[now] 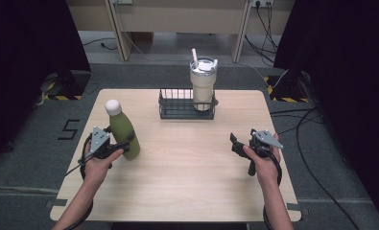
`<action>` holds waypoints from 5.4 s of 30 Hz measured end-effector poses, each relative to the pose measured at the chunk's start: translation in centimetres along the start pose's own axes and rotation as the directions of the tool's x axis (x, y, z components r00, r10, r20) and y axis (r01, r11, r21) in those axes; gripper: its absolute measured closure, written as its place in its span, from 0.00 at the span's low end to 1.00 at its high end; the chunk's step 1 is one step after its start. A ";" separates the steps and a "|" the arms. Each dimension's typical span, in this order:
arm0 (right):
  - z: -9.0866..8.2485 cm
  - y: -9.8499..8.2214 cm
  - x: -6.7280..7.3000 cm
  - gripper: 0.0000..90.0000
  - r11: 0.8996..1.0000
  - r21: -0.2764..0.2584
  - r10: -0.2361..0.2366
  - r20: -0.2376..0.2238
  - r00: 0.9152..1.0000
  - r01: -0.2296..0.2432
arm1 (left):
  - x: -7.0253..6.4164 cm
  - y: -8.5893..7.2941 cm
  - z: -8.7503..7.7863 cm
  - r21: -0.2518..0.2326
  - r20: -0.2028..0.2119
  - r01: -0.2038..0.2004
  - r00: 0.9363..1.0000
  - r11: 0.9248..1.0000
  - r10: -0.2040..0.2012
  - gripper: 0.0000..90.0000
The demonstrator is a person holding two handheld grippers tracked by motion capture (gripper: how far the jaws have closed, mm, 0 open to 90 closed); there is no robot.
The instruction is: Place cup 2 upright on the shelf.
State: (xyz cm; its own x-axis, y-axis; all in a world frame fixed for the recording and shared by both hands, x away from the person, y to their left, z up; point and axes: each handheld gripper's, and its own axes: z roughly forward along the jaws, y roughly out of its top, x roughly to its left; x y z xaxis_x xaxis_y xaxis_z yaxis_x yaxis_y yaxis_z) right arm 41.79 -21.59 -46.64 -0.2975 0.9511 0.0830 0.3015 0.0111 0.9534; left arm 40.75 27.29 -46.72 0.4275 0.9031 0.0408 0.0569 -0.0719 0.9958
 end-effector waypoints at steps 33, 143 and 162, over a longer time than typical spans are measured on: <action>-0.3 0.1 -0.6 0.16 1.000 0.007 0.010 0.008 1.000 -0.010 | -2.1 5.0 4.6 -0.081 0.064 -0.003 0.998 0.997 0.008 0.23; -0.2 -0.2 -0.5 0.17 1.000 0.024 0.006 0.009 1.000 -0.007 | -3.8 12.6 19.1 -0.133 0.002 0.001 1.000 0.991 -0.001 0.23; -0.3 -0.3 -0.6 0.17 1.000 0.029 0.006 0.006 1.000 -0.007 | -3.5 11.9 21.5 -0.092 -0.010 0.024 1.000 0.996 -0.025 0.23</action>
State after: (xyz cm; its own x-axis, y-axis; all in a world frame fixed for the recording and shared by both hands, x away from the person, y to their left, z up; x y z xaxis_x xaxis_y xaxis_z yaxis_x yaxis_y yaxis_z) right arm 41.63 -22.27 -46.87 -0.2898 0.9531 0.0874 0.3296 0.0137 0.9440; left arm 59.36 14.18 -36.80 0.4166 0.9089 0.0171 -0.0160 -0.0115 0.9998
